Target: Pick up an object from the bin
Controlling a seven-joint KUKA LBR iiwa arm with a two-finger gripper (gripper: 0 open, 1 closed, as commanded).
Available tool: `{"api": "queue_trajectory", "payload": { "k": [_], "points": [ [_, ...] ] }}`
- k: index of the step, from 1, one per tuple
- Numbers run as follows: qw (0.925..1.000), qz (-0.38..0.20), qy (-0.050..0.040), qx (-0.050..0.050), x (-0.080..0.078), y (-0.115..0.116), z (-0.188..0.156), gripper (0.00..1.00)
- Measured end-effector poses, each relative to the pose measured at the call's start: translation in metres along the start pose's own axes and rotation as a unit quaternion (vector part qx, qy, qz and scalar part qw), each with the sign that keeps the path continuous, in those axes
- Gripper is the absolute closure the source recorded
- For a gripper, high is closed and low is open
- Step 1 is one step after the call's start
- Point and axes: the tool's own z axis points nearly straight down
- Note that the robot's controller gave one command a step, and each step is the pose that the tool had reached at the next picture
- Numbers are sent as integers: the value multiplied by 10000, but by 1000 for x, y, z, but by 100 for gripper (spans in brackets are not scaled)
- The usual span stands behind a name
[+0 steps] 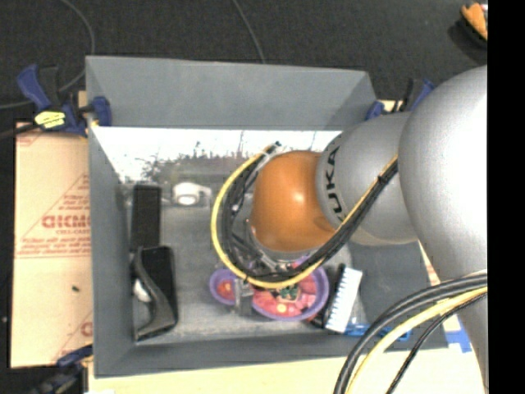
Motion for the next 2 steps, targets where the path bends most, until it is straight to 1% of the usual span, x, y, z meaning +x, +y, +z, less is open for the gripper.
{"api": "queue_trajectory", "payload": {
  "k": [2],
  "points": [
    [10000,4,-28,4,-2,0,-27,100]
  ]
}}
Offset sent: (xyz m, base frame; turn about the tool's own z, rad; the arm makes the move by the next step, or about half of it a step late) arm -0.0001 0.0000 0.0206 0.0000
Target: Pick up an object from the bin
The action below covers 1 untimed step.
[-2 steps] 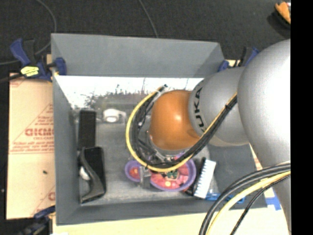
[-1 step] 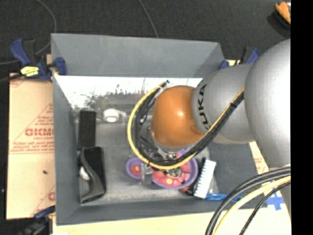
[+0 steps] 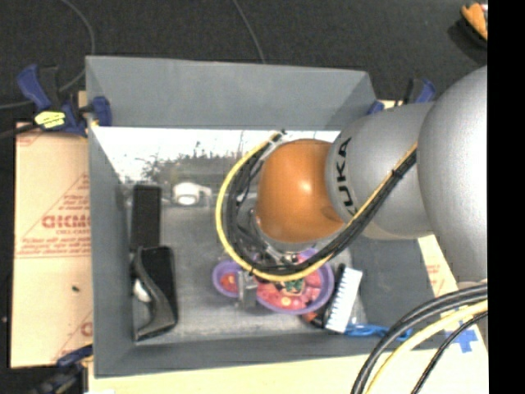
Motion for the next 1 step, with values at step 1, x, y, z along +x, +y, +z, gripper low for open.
{"api": "queue_trajectory", "payload": {
  "k": [1],
  "points": [
    [10000,2,-8,1,0,0,-7,100]
  ]
}}
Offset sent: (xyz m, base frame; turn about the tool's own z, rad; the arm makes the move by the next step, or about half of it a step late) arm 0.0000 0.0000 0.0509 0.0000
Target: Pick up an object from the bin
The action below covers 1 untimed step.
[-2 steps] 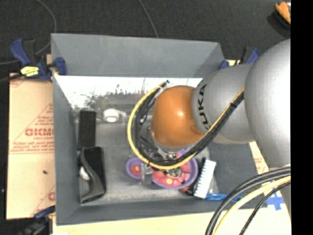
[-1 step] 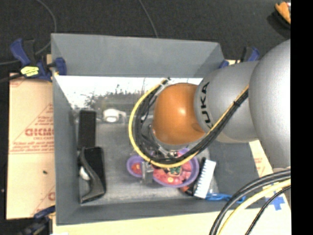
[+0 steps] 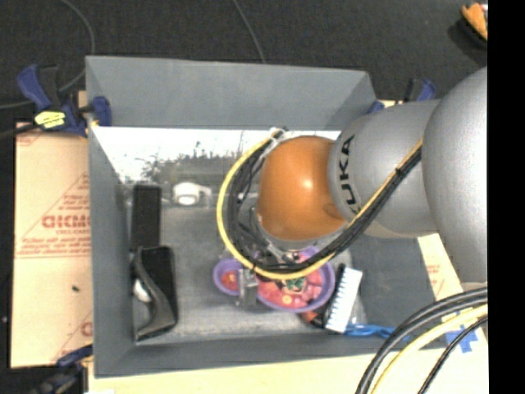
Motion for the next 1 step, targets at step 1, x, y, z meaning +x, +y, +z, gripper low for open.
{"api": "queue_trajectory", "payload": {
  "k": [1],
  "points": [
    [10000,1,14,0,1,0,-6,100]
  ]
}}
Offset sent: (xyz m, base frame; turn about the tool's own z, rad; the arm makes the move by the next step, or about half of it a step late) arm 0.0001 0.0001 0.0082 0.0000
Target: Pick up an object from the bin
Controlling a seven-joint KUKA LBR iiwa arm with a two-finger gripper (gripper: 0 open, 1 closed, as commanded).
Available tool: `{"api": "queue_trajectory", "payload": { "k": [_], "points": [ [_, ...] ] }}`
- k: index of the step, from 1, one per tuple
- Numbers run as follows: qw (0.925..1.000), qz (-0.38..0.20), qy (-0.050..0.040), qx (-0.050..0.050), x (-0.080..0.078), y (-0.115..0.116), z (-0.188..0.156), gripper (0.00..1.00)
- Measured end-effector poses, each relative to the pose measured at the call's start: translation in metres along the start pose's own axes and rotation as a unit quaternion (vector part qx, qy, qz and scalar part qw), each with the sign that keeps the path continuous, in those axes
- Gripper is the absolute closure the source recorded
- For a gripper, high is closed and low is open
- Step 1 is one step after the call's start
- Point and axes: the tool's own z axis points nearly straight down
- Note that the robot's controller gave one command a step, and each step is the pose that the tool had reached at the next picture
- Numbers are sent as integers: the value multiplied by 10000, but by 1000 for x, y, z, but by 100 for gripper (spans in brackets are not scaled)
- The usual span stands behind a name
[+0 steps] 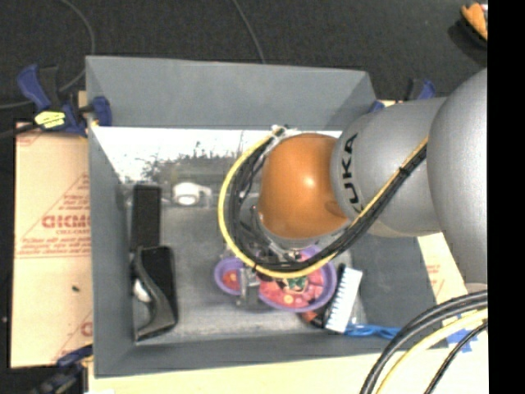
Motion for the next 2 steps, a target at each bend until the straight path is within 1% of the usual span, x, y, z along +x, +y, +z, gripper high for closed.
{"api": "queue_trajectory", "payload": {
  "k": [1,2],
  "points": [
    [10000,3,7,1,0,0,-18,100],
    [10000,8,-24,3,-1,0,-30,100]
  ]
}}
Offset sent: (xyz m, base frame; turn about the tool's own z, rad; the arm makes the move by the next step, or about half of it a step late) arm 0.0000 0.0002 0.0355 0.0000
